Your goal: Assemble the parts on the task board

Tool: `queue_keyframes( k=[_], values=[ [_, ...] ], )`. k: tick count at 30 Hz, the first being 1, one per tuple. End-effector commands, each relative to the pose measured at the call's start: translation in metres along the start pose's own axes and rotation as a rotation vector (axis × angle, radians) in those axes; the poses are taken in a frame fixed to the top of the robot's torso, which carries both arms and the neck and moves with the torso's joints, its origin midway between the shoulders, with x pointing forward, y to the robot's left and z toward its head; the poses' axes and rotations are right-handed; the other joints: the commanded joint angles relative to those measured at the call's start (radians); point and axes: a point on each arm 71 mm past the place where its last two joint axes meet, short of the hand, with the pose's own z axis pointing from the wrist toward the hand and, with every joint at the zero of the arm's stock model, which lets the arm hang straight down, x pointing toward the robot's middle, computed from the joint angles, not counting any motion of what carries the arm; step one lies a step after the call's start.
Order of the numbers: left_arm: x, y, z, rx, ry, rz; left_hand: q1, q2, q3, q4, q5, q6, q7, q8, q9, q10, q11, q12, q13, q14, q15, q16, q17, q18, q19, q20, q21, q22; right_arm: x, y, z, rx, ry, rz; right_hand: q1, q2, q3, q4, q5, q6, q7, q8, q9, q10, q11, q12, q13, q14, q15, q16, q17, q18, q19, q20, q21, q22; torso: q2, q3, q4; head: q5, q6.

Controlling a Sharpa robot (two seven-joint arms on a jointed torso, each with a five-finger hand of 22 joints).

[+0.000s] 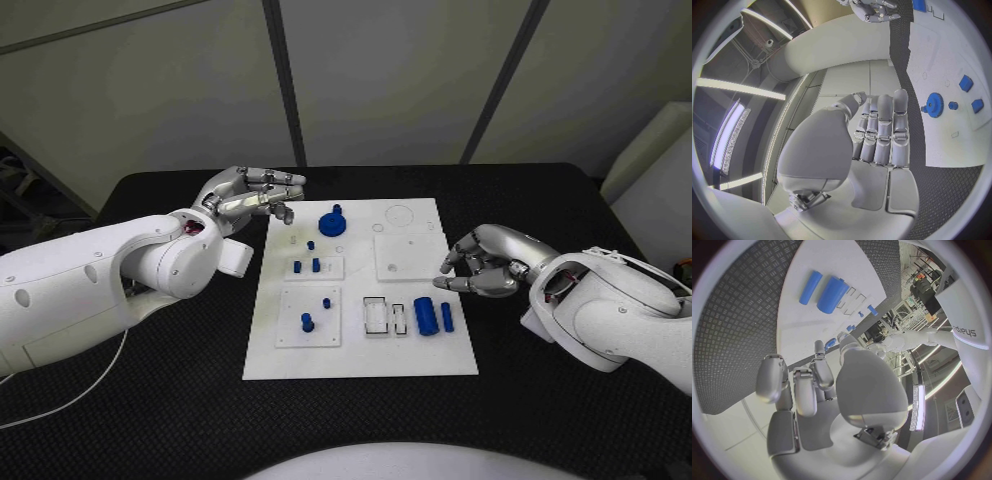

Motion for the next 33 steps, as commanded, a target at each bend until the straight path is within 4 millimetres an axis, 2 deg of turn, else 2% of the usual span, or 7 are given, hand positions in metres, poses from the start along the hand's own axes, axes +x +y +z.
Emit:
queue_keyframes(
  k=[1, 3, 8, 19, 33],
  values=[
    [0.001, 0.000, 0.000, 0.002, 0.011, -0.004, -0.008, 0.005, -0.004, 0.000, -0.006, -0.004, 0.000, -0.002, 0.000, -0.008, -0.001, 0.004, 0.001, -0.002, 0.007, -0.004, -0.001, -0.010, 0.000, 0.008, -0.003, -0.002, 0.004, -0.003, -0.003, 0.057, 0.034, -0.010, 0.004, 0.008, -0.015, 0.007, 0.000, -0.009, -0.002, 0.009, 0.007, 0.007, -0.001, 0.008, 0.011, 0.089, 0.003, 0.004, 0.188, -0.006, 0.008, 0.001, 0.005, 0.003, -0.001, -0.0003, 0.0001, -0.007, -0.001],
    [0.001, 0.000, 0.000, 0.001, 0.011, -0.004, -0.008, 0.005, -0.004, 0.000, -0.006, -0.004, 0.000, -0.002, 0.000, -0.008, -0.001, 0.004, 0.001, -0.002, 0.007, -0.004, -0.001, -0.010, 0.000, 0.008, -0.003, -0.002, 0.007, -0.004, -0.005, 0.063, 0.049, -0.021, 0.002, 0.007, -0.030, 0.016, -0.005, -0.013, -0.003, 0.016, 0.013, 0.008, -0.001, 0.011, 0.018, 0.089, 0.003, 0.005, 0.191, -0.006, 0.010, 0.001, 0.007, 0.006, -0.001, -0.0014, 0.0018, -0.012, 0.000],
    [0.001, 0.000, 0.000, 0.000, 0.012, -0.005, -0.008, 0.005, -0.004, 0.000, -0.006, -0.004, 0.000, -0.002, 0.000, -0.008, -0.001, 0.004, 0.001, -0.002, 0.007, -0.004, -0.001, -0.010, 0.000, 0.008, -0.003, -0.002, 0.012, -0.004, -0.005, 0.068, 0.077, -0.041, -0.006, 0.005, -0.058, 0.026, -0.017, -0.020, -0.003, 0.027, 0.024, 0.010, -0.001, 0.014, 0.027, 0.090, 0.003, 0.007, 0.196, -0.007, 0.012, 0.001, 0.009, 0.010, 0.000, -0.0022, 0.0040, -0.013, 0.000],
    [0.000, 0.001, -0.001, 0.000, 0.010, -0.004, -0.008, 0.005, -0.004, 0.000, -0.006, -0.004, 0.000, -0.002, 0.000, -0.008, -0.001, 0.004, 0.001, -0.002, 0.007, -0.004, -0.001, -0.010, 0.000, 0.008, -0.003, -0.002, 0.027, 0.001, -0.004, 0.050, 0.109, -0.074, -0.017, 0.008, -0.089, 0.028, -0.023, -0.020, -0.006, 0.044, 0.038, 0.013, -0.003, 0.018, 0.039, 0.091, 0.002, 0.008, 0.198, -0.008, 0.014, 0.001, 0.011, 0.014, 0.000, -0.0020, 0.0017, -0.010, -0.003],
    [0.000, 0.001, 0.000, 0.000, 0.010, -0.004, -0.008, 0.005, -0.004, 0.000, -0.006, -0.004, 0.000, -0.002, 0.000, -0.008, -0.001, 0.004, 0.001, -0.002, 0.007, -0.004, -0.001, -0.010, 0.000, 0.008, -0.003, -0.002, 0.042, 0.006, -0.001, 0.033, 0.132, -0.094, -0.022, 0.016, -0.107, 0.029, -0.023, -0.016, -0.011, 0.060, 0.052, 0.015, -0.007, 0.020, 0.047, 0.092, -0.001, 0.010, 0.203, -0.009, 0.017, -0.001, 0.014, 0.019, 0.001, -0.0010, 0.0025, -0.008, -0.003]
  ],
)
